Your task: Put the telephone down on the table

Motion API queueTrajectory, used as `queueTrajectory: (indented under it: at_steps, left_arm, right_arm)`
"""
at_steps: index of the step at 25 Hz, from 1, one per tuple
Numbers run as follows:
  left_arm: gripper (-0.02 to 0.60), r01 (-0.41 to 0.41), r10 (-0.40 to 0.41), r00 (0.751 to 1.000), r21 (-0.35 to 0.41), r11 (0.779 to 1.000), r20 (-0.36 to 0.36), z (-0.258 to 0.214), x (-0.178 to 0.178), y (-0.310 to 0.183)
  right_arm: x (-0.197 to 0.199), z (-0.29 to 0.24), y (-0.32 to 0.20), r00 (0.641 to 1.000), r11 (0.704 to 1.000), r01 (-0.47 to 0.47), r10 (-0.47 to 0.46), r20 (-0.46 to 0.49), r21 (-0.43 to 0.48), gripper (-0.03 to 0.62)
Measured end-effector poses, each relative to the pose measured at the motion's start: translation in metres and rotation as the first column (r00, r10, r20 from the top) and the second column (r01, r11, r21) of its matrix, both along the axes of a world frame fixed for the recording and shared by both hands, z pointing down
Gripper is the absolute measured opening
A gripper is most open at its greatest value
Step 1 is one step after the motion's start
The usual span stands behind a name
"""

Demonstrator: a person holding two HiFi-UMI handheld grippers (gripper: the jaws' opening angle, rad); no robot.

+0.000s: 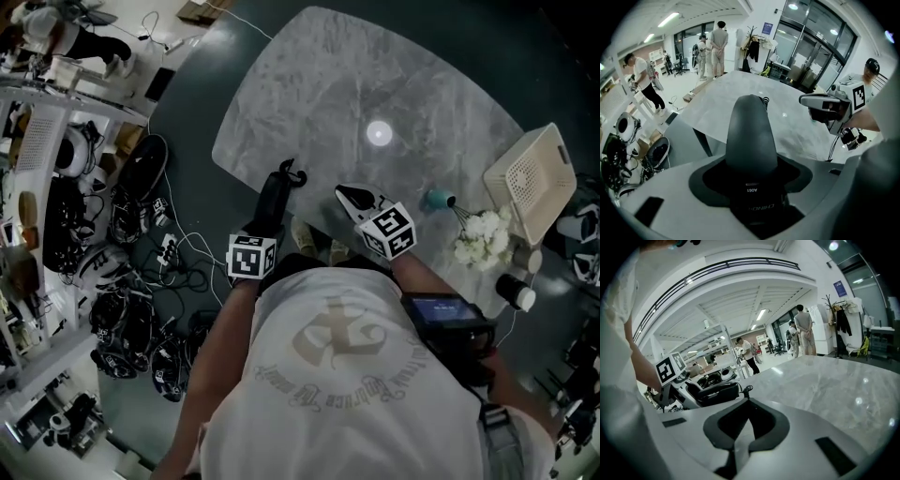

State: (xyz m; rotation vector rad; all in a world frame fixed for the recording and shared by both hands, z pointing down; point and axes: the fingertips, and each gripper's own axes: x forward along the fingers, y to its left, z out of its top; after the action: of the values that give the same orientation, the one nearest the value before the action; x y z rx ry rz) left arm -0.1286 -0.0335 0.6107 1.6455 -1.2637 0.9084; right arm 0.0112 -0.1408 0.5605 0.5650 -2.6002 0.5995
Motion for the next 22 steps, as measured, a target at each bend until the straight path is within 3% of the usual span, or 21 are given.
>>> queueTrajectory:
  at_steps: [8,22]
  left_arm:
    - [0.283,-0.025,0.025,1.000,0.014,1.000,0.000,0.010,0.007,-0.047]
    - [0.283,0.009,-0.010,0.999,0.033,0.999,0.039,0.040,-0.006,-0.109]
  right_arm:
    - [0.011,-0.005,-0.027,0.998,0.998,-0.063,0.064,-0.020,0.011,0.015]
    - [-0.011,0.016,-0.047,0.998,0.998,-0.051,0.050,-0.035,-0.025,0.015]
